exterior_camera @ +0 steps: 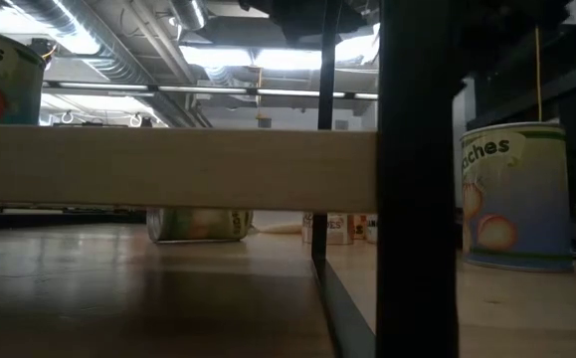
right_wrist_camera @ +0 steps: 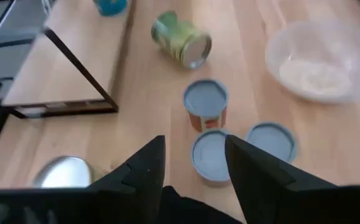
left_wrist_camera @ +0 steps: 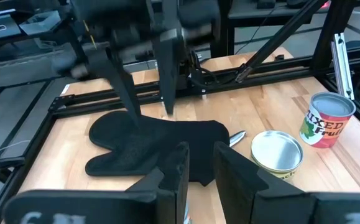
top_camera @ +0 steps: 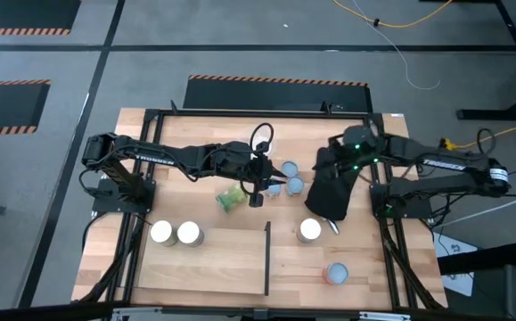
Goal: Pick and place cans onto a shelf
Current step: Put the orange canned orange on the shelf aligned with the other green canned orange
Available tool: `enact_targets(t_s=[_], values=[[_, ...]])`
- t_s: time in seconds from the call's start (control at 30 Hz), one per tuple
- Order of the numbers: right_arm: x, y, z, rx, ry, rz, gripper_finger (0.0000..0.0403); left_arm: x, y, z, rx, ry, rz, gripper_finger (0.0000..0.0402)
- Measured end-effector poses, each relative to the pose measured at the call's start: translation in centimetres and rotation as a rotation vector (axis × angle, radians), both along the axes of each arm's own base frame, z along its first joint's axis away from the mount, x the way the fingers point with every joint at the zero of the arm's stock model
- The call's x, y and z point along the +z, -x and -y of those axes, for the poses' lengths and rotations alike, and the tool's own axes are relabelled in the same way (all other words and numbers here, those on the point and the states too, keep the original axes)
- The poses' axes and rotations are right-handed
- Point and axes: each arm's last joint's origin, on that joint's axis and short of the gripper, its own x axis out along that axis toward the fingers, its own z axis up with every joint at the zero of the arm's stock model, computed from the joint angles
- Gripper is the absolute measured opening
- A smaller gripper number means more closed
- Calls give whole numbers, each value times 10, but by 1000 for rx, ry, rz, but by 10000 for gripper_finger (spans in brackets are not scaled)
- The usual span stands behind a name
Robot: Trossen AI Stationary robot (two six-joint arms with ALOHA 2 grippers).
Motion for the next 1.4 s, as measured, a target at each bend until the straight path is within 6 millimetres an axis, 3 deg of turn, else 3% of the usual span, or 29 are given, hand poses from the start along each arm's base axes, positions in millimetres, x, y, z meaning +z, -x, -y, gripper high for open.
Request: enact_targets(t_s=[0.23, 0.47, 0.67, 1.23, 1.4], values=[[-42, -11, -1, 105, 68, -100, 171, 0, 0, 0, 0, 0, -1, 69], [-62, -35, -7, 210, 138, -97, 171, 0, 0, 0, 0, 1, -2, 69], [-81, -47, -9, 170, 237, -202, 171, -1, 0, 0, 0, 1, -14, 69], [-110, -61, -22, 221, 346, -319, 170, -5, 2, 0, 0, 1, -51, 69], [-113, -63, -21, 211, 361, -329, 144, -5, 2, 0, 0, 1, -51, 69]])
